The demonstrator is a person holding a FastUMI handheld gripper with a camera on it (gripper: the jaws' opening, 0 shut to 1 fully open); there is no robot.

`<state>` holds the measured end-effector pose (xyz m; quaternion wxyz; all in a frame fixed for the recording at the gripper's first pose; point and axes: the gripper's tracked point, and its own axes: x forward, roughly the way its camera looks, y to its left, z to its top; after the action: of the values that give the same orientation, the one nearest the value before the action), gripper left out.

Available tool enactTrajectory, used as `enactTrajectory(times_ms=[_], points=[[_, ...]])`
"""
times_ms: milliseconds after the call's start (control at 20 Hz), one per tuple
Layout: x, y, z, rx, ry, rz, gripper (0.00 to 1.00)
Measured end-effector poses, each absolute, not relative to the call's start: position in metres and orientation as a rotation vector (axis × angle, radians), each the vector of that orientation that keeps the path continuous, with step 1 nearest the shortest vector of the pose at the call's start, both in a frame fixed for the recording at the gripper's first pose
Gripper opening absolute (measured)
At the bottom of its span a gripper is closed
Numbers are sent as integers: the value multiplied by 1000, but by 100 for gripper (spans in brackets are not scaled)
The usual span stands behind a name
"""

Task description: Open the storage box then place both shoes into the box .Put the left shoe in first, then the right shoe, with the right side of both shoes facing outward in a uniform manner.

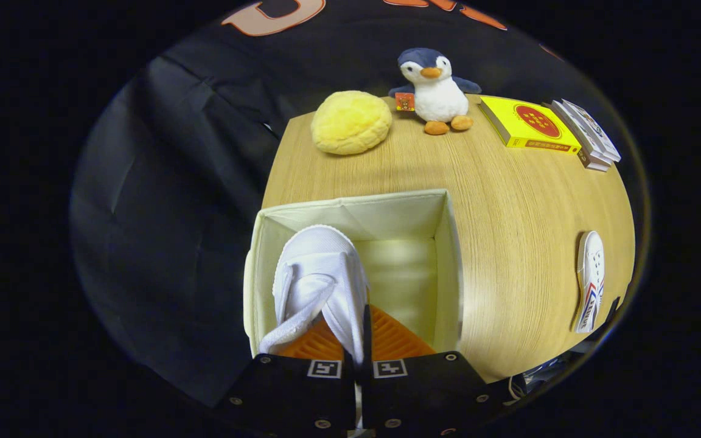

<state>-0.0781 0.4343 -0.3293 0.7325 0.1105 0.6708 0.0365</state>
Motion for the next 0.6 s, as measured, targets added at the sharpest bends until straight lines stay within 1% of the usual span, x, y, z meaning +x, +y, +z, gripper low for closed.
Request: enactTrajectory(times_ms=[400,500,600], points=[[-93,450,-391,256,1547,-32,6],[-96,458,-394,298,1565,-15,6],[-101,466,-390,333,1586,54,14]])
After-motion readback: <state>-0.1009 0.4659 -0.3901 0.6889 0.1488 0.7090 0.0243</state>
